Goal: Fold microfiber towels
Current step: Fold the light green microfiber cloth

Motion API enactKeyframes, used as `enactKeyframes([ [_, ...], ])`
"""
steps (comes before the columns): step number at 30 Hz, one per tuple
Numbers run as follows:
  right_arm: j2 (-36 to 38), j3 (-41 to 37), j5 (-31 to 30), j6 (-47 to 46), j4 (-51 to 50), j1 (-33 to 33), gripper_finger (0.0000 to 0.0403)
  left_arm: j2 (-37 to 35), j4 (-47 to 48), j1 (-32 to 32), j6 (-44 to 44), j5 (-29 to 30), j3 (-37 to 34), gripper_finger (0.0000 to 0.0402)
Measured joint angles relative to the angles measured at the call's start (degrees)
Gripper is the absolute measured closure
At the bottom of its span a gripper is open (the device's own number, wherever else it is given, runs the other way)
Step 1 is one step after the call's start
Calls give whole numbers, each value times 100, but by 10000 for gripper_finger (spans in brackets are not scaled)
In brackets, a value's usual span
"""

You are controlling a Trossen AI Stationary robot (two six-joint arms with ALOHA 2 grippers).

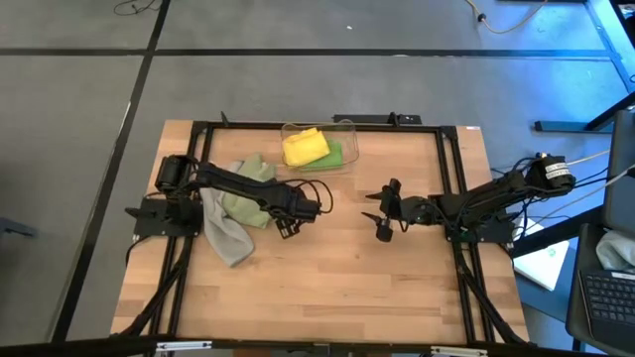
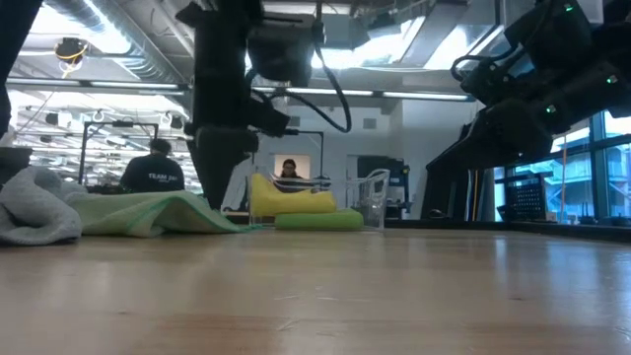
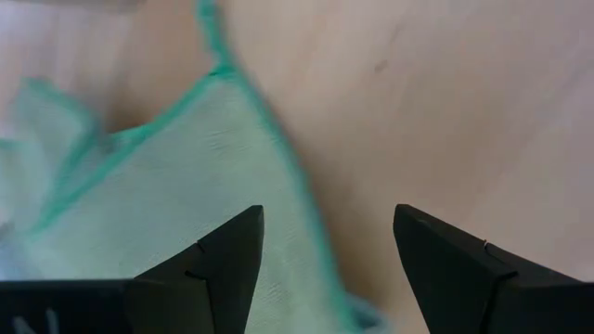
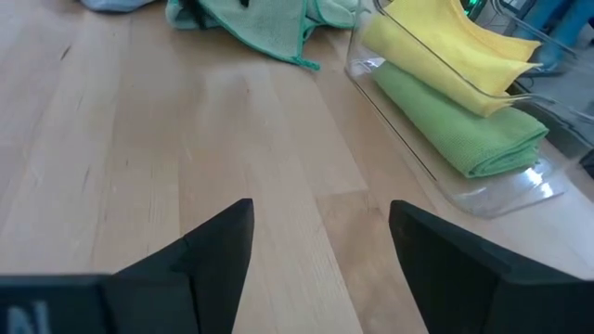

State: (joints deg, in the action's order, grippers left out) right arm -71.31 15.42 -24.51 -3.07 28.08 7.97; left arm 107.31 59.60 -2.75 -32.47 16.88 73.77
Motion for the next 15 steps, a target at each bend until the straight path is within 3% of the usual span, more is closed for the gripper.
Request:
enactKeyframes([
  [2, 0, 0, 1, -42, 0, 0, 147, 2, -275, -2, 0, -145, -111, 167],
  [8, 0, 0, 4, -95, 0, 0, 147, 4, -101, 13, 44, 260, -148, 167],
  [15, 0, 0, 10, -98, -25, 0, 147, 141, -168, 135, 191, 259, -404, 167],
])
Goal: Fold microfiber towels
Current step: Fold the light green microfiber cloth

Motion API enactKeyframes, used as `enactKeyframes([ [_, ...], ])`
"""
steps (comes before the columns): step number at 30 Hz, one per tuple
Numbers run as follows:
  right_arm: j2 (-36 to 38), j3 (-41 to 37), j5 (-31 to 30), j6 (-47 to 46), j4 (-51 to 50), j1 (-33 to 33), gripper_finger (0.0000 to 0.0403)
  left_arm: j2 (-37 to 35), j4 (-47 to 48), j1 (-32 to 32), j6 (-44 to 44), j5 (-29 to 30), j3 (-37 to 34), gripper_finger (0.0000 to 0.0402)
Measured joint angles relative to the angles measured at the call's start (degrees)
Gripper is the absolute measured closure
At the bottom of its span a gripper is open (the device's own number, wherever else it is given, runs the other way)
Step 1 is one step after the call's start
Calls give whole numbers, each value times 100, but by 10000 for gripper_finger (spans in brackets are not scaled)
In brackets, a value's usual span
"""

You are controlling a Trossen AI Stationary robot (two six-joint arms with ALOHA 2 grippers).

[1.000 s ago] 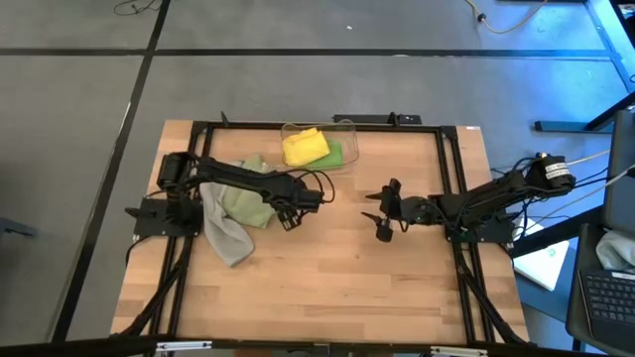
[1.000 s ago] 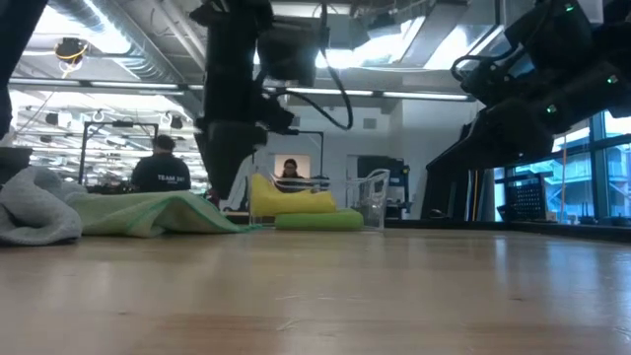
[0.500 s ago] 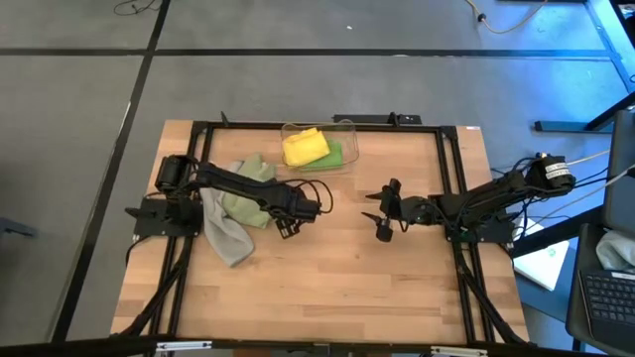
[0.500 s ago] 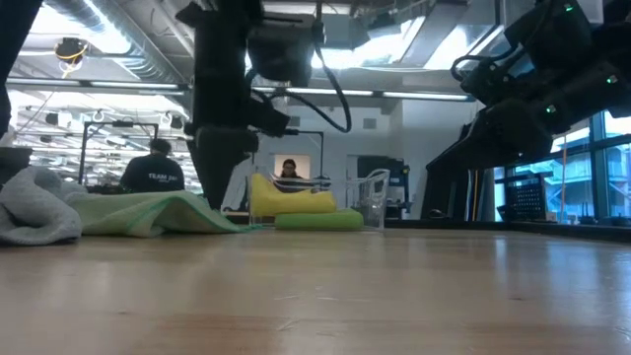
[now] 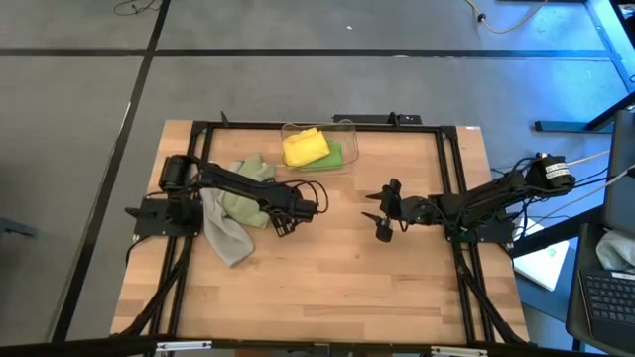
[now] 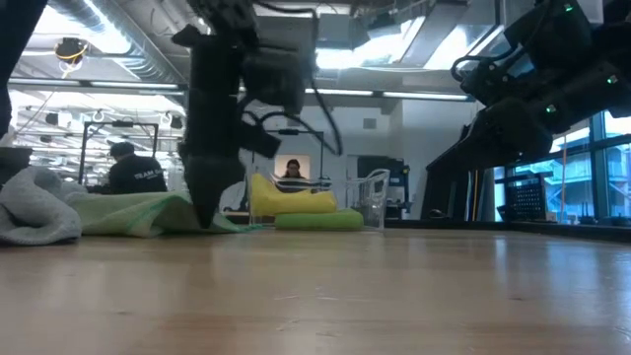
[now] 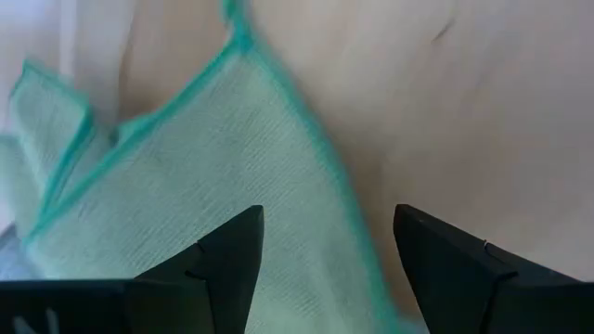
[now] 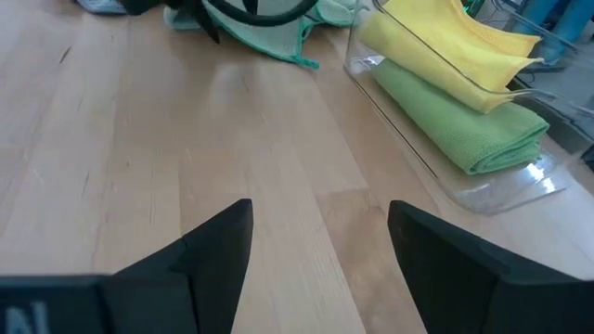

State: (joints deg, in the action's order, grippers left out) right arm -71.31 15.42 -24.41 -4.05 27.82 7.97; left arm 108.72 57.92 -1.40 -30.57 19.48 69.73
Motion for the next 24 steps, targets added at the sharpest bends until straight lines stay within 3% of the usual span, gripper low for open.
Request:
enactKeyframes([
  [14, 2, 3, 0, -16, -53, -2, 147, 209, 78, 36, 413, 100, -115, 181],
  [19, 4, 3, 0, -16, -53, -2, 147, 213, 41, 30, 420, -1, -115, 239],
  [24, 4, 3, 0, -11, -53, -2, 147, 228, 25, -90, 629, -78, -119, 343],
])
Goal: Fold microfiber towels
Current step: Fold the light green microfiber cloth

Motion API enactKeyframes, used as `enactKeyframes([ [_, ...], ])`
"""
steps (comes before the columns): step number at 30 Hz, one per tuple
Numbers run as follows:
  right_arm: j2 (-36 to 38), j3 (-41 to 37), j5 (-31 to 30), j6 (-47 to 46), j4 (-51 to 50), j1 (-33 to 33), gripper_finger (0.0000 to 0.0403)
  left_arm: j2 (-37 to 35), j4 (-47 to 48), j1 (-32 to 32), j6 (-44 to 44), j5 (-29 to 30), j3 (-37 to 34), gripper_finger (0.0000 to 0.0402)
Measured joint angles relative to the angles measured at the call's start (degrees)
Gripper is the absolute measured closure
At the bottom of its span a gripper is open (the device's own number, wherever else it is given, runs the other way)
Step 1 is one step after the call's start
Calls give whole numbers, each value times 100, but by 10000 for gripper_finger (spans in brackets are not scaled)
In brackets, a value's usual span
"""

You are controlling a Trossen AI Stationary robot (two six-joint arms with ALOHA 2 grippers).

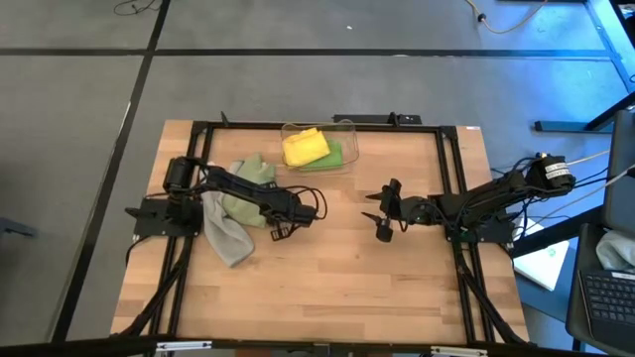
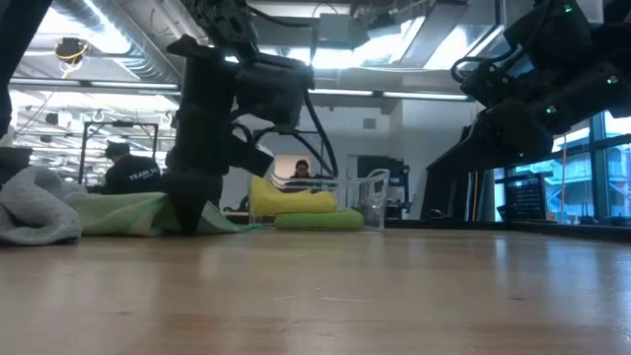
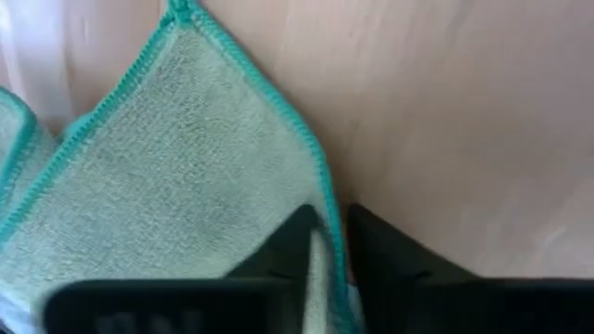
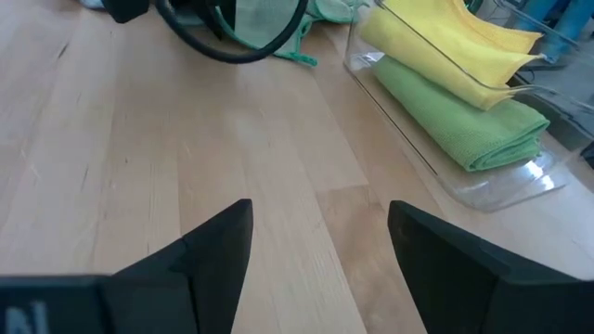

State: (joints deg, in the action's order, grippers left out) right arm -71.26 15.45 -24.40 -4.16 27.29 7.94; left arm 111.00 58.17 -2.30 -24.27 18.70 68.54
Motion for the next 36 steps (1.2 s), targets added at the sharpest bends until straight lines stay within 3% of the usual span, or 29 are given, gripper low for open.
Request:
enactKeyframes([
  [3, 0, -1, 0, 2, 0, 0, 147, 20, 179, -78, 68, 42, 149, 392],
  [10, 2, -1, -2, 9, 2, 0, 147, 9, 836, -375, 72, 45, 1292, 400],
  [21, 2, -1, -2, -2, 9, 0, 147, -6, 2182, -1155, 236, 861, 4248, 401],
  [25, 2, -2, 16, -4, 89, 0, 147, -6, 2376, -1539, 496, 928, 4956, 401],
  [29, 2, -3, 424, 1, 447, 2, 147, -11, 2522, -1833, 390, 958, 5223, 401],
  [36, 4, -3, 1720, 15, 1243, 2, 147, -11, 3150, -2008, -305, 1721, 5228, 401],
])
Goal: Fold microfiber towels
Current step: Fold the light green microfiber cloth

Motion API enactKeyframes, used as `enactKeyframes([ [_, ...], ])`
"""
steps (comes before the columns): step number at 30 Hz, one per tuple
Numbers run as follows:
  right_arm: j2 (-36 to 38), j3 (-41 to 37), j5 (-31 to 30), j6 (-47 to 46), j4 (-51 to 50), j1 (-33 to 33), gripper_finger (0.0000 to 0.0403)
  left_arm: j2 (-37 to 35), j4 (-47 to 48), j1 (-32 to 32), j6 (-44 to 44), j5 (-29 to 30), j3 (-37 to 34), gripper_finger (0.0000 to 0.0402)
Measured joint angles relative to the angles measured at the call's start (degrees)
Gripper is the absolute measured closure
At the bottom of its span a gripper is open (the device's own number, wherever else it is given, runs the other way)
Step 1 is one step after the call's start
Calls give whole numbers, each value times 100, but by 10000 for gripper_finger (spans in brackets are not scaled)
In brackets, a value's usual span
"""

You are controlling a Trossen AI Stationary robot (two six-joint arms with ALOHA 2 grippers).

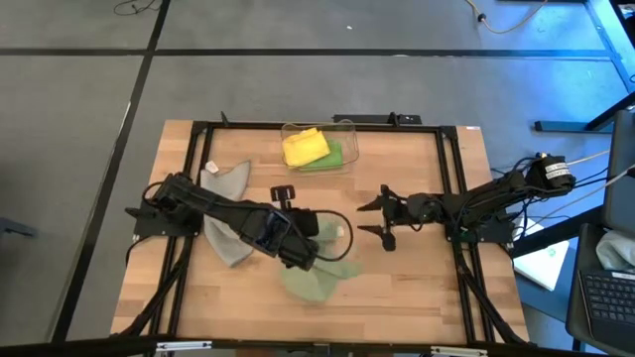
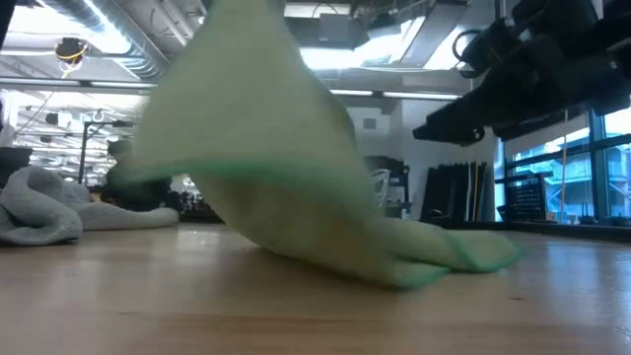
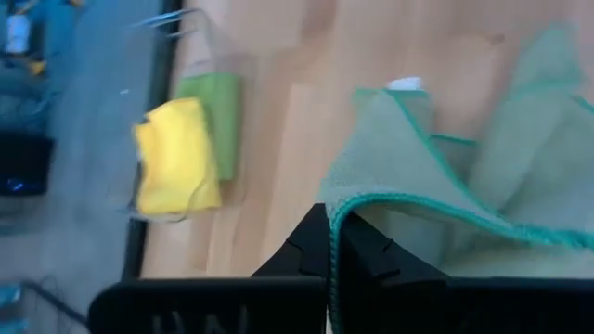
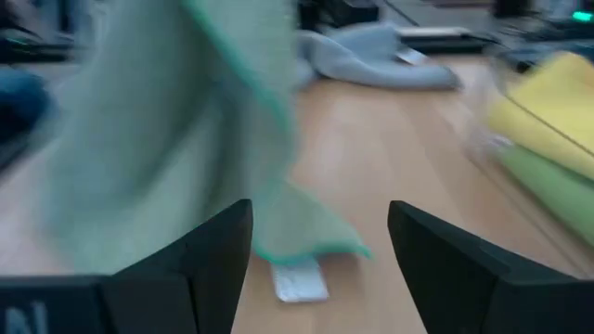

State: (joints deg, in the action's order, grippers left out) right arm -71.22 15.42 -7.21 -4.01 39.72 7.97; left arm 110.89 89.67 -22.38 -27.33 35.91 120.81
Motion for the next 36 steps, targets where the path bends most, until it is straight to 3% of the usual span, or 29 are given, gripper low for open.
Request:
enactKeyframes([
  [3, 2, 0, 254, -18, 97, 0, 147, 0, 41, 74, -123, 78, 0, 401],
  [14, -588, 0, 231, 3, 265, 15, 147, 0, 38, 284, -151, 107, 0, 401],
  [18, -1108, 0, -184, 306, 486, 15, 147, 0, 37, 331, -151, 110, 0, 401],
  [25, -2248, 373, -929, 1832, 558, 13, 147, 0, 35, 309, -150, 108, 0, 401],
  [32, -2928, 1046, -1083, 2004, 471, 15, 150, 0, 35, 287, -112, 111, 0, 401],
  [36, -3142, 1147, -1122, 2260, 322, 15, 181, 0, 35, 273, -110, 112, 0, 401],
])
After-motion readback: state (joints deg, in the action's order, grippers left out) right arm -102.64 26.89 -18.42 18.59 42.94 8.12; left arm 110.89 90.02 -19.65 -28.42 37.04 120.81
